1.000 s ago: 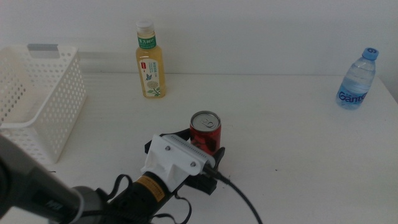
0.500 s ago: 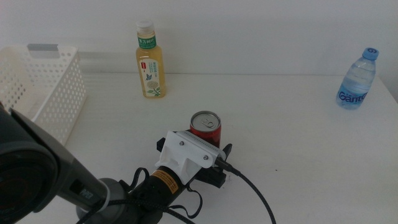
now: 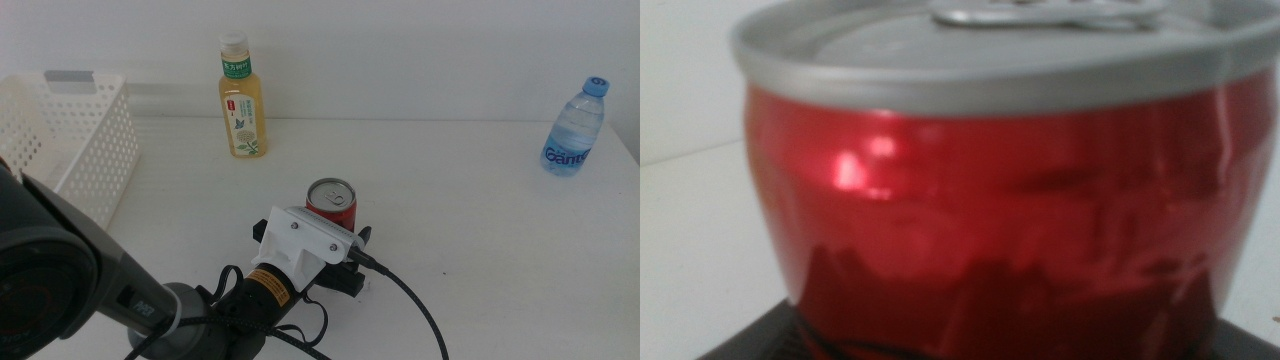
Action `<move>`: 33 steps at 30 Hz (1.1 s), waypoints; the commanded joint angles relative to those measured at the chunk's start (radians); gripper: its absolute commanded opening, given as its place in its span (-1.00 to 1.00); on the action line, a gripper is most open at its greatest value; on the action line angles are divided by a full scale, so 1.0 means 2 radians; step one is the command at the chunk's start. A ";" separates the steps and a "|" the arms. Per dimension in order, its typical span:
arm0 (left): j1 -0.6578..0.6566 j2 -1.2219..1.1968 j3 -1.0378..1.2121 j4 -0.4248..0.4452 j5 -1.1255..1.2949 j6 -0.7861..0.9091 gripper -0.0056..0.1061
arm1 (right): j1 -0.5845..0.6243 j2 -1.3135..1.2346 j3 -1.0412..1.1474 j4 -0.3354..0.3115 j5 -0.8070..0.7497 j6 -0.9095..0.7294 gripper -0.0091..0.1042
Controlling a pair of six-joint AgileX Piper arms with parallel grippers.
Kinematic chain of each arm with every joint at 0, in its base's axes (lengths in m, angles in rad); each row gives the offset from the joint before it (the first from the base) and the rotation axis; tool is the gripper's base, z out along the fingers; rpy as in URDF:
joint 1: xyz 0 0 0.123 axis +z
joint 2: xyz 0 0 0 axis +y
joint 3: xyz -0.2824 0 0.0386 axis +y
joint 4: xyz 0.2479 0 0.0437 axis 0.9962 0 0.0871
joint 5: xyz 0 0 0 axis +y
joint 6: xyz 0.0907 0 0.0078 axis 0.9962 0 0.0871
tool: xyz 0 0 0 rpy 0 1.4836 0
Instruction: Use arms to grab the bottles and put them into the dustbin to the left of the table.
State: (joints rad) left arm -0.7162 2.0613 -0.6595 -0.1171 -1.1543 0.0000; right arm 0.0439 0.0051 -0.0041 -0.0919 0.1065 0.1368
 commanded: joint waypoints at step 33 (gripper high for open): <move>0.065 -0.281 -0.196 -0.017 0.869 0.000 -0.93 | -0.003 -0.003 0.002 -0.004 -0.004 -0.001 0.65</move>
State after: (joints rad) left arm -0.6151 1.5234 -0.9841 -0.1376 0.4090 0.0000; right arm 0.0439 0.0051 -0.0041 -0.0919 0.1065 0.1368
